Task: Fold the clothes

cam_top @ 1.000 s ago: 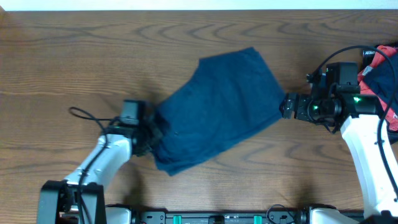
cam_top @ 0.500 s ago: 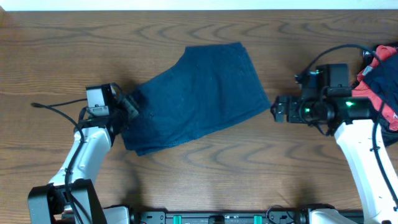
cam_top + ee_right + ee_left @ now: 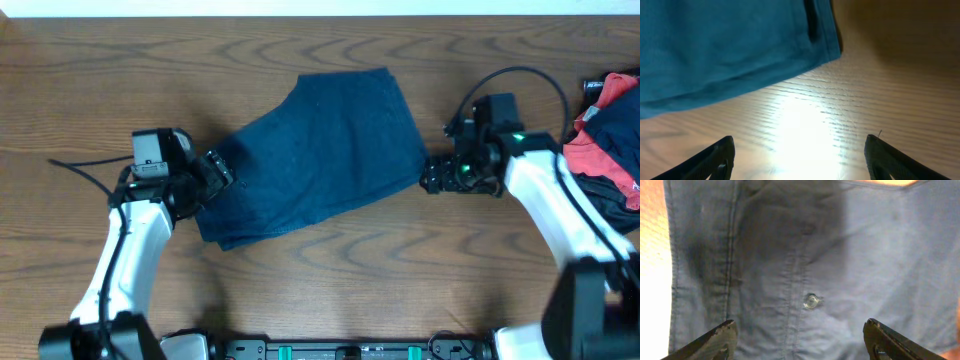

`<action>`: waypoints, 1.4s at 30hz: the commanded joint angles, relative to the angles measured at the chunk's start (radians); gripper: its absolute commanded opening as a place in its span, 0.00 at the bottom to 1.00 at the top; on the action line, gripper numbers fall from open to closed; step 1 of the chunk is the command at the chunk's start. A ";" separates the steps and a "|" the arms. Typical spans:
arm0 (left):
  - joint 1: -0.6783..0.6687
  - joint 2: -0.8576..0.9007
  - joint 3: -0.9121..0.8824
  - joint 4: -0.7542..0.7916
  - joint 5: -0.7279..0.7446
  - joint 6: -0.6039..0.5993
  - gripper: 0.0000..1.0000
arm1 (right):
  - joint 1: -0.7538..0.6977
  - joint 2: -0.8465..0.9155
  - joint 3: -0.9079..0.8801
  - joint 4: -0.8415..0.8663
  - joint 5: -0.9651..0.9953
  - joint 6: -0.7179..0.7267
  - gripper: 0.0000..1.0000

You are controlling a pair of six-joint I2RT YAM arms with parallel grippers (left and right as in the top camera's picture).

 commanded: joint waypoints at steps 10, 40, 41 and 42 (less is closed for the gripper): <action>0.003 -0.146 0.105 -0.315 0.010 0.061 0.77 | 0.034 0.145 0.010 0.141 0.066 -0.026 0.77; 0.003 -0.146 0.064 -0.434 0.010 0.110 0.77 | 0.202 0.324 0.180 0.173 0.207 -0.030 0.68; 0.003 -0.145 0.064 -0.434 0.010 0.110 0.77 | 0.208 0.334 0.180 0.173 0.203 -0.022 0.68; 0.003 -0.145 0.064 -0.433 0.010 0.111 0.77 | 0.212 0.343 0.180 0.174 0.200 -0.014 0.67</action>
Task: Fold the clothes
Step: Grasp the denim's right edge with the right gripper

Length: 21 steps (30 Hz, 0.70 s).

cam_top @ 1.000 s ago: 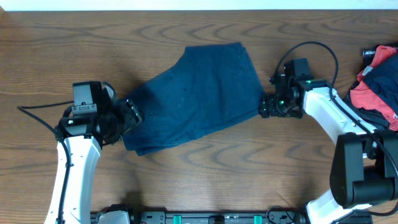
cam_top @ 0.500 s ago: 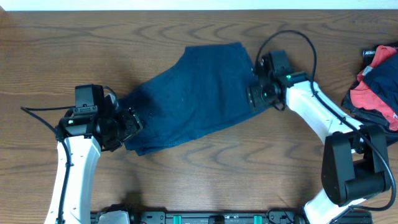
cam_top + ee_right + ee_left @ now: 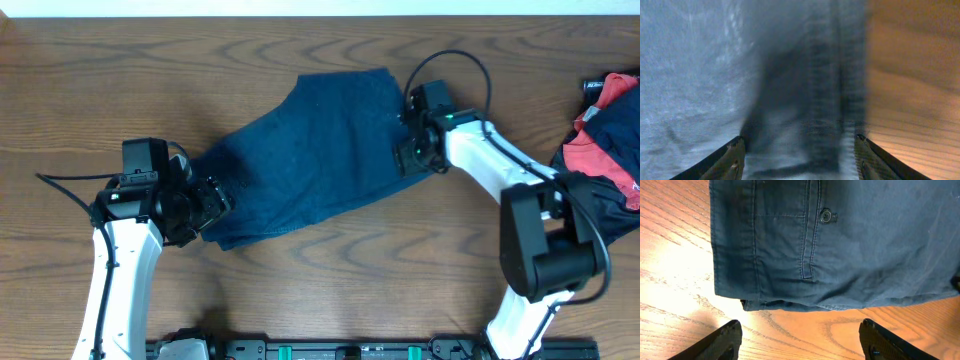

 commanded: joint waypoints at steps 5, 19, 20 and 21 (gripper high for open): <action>0.003 -0.001 -0.013 -0.003 -0.015 0.021 0.76 | 0.045 0.026 0.008 0.003 -0.026 0.018 0.51; 0.003 0.034 -0.118 -0.029 -0.092 0.032 0.75 | 0.045 0.026 0.008 -0.009 -0.026 0.025 0.41; 0.003 0.034 -0.138 -0.010 -0.085 0.032 0.75 | 0.045 0.026 0.008 -0.009 -0.026 0.025 0.41; 0.003 0.034 -0.156 0.010 -0.080 0.032 0.76 | 0.045 0.026 0.008 -0.009 -0.026 0.025 0.41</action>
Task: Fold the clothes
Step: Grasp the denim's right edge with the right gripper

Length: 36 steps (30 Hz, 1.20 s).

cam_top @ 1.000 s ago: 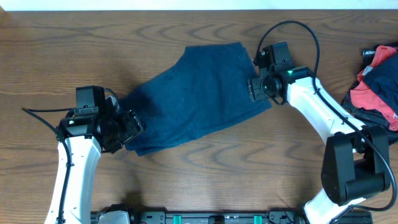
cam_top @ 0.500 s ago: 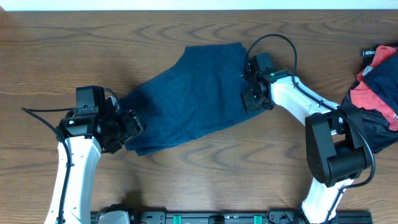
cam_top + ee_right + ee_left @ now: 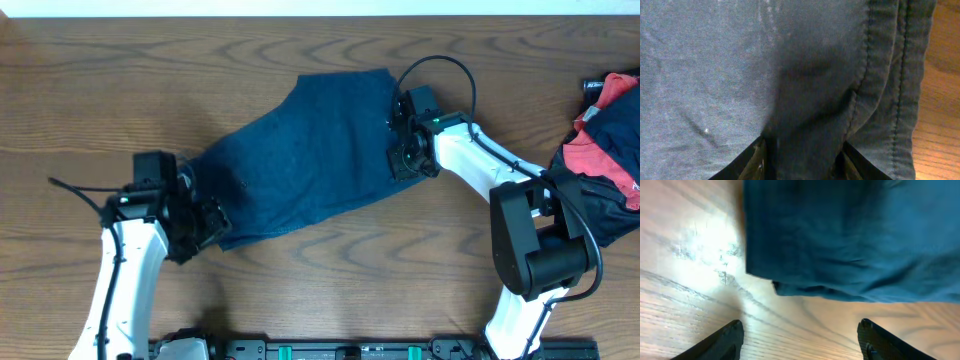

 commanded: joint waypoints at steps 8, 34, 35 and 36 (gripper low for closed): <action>0.003 0.023 -0.121 0.163 0.013 -0.011 0.79 | 0.009 0.012 0.008 -0.019 -0.008 0.008 0.41; 0.003 0.261 -0.115 0.416 0.034 -0.060 0.06 | 0.009 0.011 0.033 -0.036 0.008 0.016 0.01; 0.003 0.261 -0.115 0.419 0.040 -0.058 0.06 | 0.009 0.011 0.040 -0.041 0.008 0.016 0.01; 0.003 0.261 -0.115 0.419 0.040 -0.058 0.06 | 0.009 0.011 0.046 -0.044 0.008 0.016 0.01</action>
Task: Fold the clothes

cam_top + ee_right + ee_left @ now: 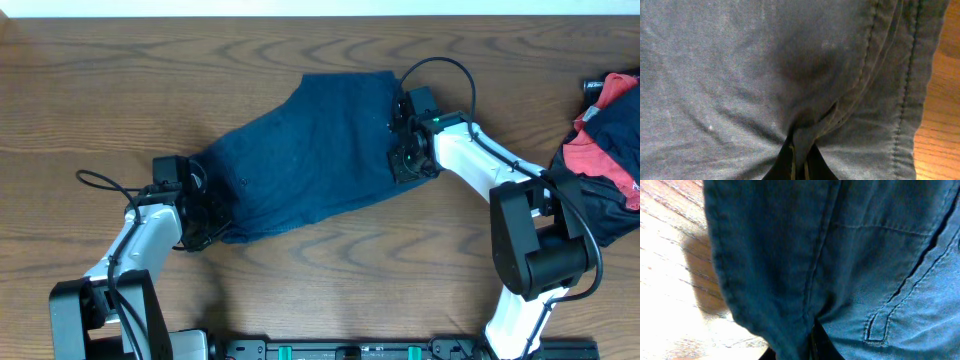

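Observation:
Dark blue shorts (315, 150) lie folded, slanting across the middle of the table. My left gripper (207, 222) is shut on the shorts' lower left corner; the left wrist view shows a fold of blue cloth (790, 305) pinched between the fingers. My right gripper (402, 162) is shut on the shorts' right edge, and in the right wrist view a pinch of cloth (802, 140) rises between the fingers beside the stitched hem (912, 75).
A heap of red and dark clothes (610, 125) lies at the table's right edge. Bare wooden table (330, 270) runs in front of the shorts and to the far left.
Both grippers have shut on the shorts. The left one moved from just off the lower left corner onto it. The right stayed at the right edge and closed on a fold.
First both grippers were open, the left over the shorts' left end, the right on bare table off the right edge. Then the right reached the right hem and the left drew back off the lower corner. Now each is shut on cloth.

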`<action>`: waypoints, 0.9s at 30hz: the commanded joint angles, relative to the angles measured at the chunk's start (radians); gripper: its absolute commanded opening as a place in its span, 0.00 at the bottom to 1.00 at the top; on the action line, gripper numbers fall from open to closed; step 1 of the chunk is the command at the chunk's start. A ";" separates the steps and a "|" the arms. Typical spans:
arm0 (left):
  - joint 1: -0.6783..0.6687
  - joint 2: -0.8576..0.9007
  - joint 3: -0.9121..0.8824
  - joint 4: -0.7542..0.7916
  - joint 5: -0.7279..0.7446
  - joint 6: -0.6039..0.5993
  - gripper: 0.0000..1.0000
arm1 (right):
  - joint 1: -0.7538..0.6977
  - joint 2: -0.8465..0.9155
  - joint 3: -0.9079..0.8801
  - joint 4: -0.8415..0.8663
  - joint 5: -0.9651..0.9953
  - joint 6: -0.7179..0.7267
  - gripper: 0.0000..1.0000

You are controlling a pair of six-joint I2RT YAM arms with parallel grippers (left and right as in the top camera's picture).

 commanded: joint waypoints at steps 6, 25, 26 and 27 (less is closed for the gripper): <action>0.001 0.016 0.005 0.018 0.009 0.013 0.06 | 0.008 0.010 0.069 -0.017 0.010 0.010 0.01; -0.003 -0.012 0.224 -0.100 -0.002 -0.020 0.06 | 0.008 0.004 0.146 -0.063 0.029 0.008 0.01; -0.008 -0.018 0.251 -0.125 -0.002 -0.014 0.06 | 0.008 0.001 0.154 -0.068 0.029 0.000 0.01; -0.015 -0.025 0.282 -0.151 -0.002 -0.006 0.06 | 0.008 -0.004 0.163 -0.074 0.029 -0.007 0.01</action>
